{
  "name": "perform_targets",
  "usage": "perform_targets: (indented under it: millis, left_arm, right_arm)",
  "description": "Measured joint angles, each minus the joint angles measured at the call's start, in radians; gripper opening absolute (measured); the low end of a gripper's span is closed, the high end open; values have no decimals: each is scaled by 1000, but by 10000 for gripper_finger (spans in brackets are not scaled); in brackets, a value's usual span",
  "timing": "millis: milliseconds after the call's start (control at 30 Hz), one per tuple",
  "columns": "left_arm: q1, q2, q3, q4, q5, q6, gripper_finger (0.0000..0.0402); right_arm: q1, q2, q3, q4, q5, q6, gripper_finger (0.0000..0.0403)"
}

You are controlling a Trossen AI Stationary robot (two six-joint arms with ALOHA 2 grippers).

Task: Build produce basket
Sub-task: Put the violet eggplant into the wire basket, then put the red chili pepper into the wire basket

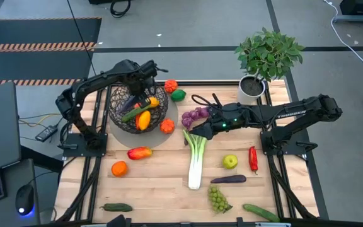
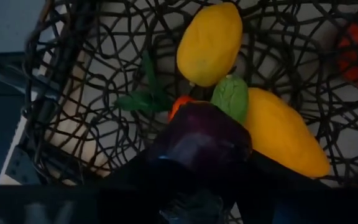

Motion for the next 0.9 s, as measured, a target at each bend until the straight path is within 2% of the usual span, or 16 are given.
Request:
perform_targets:
  millis: [267,433,600,700,900]
  left_arm:
    - [2,0,0,4,-7,42,262]
    - [-3,0,0,-19,1,-6,308]
    - [-62,-11,0,-2,144,-95,311]
    - [-124,-23,0,28,163,-128,302]
    - [-229,-35,57,42,161,-228,294]
  right_arm:
    - [0,0,0,-2,-4,0,238]
    - [3,-3,0,-125,-94,36,238]
    - [37,-15,0,-357,-253,42,238]
    - [76,-30,-1,-480,-304,25,238]
    - [162,-77,-1,-683,-321,33,236]
